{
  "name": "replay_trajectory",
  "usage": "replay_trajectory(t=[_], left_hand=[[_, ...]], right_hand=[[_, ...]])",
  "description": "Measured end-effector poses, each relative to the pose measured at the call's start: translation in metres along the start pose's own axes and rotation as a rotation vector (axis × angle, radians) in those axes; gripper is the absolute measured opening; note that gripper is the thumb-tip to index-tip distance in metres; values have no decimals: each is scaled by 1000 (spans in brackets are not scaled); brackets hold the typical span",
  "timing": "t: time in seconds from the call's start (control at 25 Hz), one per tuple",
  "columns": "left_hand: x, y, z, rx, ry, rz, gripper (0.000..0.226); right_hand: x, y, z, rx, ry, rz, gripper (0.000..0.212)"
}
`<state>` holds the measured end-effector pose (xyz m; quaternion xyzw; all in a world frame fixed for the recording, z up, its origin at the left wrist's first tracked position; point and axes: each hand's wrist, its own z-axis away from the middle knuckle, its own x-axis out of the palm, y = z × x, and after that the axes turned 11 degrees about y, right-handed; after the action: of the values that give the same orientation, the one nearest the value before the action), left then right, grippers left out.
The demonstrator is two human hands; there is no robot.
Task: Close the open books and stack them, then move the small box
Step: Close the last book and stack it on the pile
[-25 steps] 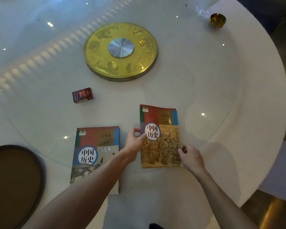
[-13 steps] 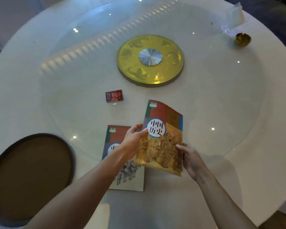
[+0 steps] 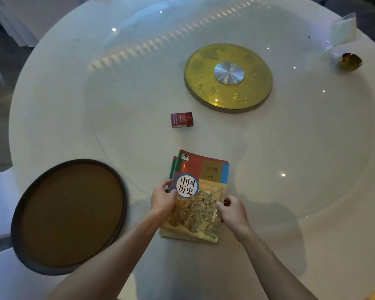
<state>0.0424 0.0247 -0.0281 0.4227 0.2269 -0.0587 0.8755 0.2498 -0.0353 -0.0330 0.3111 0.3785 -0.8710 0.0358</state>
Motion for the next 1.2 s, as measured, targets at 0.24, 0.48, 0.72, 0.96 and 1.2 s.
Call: replay_trajectory(t=[0.24, 0.48, 0.72, 0.96, 1.2], left_hand=[[-13, -20, -1, 236, 33, -370, 43], [-17, -38, -1, 237, -70, -454, 46], [-16, -29, -2, 169, -103, -398, 31], [-12, -26, 1, 107, -117, -423, 36], [-10, -17, 0, -18, -91, -348, 32]], right_hand=[[16, 5, 14, -126, 116, 205, 15], [20, 8, 18, -139, 176, 370, 43], [22, 7, 11, 48, 141, 143, 25], [27, 9, 11, 3, 143, 221, 35], [23, 6, 10, 146, 171, 40, 20]])
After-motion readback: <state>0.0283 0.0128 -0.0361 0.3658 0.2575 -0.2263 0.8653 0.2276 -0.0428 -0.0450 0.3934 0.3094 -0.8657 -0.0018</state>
